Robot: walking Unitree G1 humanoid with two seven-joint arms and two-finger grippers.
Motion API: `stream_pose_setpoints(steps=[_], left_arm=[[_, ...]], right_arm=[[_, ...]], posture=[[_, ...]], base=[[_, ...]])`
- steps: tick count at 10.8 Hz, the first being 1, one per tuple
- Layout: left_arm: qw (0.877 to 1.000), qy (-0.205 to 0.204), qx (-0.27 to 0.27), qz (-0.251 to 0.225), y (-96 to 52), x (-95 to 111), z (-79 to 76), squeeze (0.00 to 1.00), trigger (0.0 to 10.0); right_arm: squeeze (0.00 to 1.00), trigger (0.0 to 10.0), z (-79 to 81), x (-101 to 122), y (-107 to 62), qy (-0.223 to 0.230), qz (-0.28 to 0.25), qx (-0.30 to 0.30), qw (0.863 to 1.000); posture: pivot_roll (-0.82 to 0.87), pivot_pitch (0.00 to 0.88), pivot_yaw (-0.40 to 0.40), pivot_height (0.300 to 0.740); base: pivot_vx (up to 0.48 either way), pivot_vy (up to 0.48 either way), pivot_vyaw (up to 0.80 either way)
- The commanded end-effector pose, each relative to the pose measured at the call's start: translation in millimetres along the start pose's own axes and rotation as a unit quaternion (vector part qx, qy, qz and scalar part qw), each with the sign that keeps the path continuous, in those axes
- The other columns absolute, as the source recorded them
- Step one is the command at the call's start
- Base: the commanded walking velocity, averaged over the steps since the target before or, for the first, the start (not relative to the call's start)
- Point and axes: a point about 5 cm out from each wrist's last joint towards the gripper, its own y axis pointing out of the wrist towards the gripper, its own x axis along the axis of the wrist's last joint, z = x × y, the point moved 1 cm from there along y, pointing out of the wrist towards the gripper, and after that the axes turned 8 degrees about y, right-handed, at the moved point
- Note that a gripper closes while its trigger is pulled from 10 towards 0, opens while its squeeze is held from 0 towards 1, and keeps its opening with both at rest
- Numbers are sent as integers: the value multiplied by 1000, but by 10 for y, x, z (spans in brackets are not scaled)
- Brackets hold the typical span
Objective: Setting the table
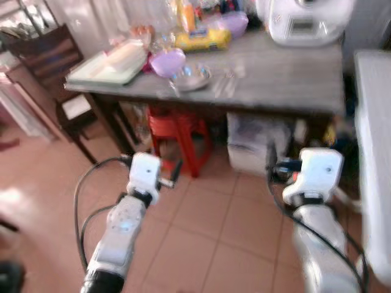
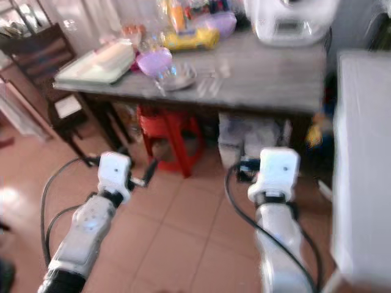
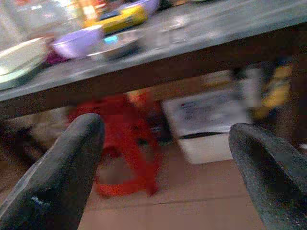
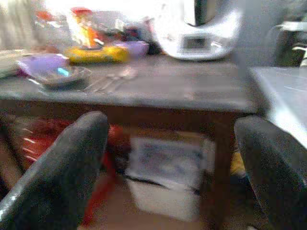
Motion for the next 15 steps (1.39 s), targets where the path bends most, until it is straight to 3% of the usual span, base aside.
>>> stream_pose_setpoints(steps=[1, 8, 15], left_arm=[[1000, 14, 6, -4, -13, 15, 91, 0, 10000], [999, -17, -29, -30, -16, 94, 32, 0, 10000], [998, -26, -47, -33, -21, 116, -13, 0, 10000]], right_arm=[[0, 10000, 56, 23, -2, 13, -4, 6, 1000], [0, 10000, 77, 24, -11, 15, -5, 5, 1000], [0, 10000, 46, -3, -5, 20, 0, -10, 1000]], posture=[[-126, 75, 166, 740], [-123, 86, 166, 740], [-123, 93, 175, 740]], base=[[-255, 0, -494], [0, 0, 0], [0, -307, 0]])
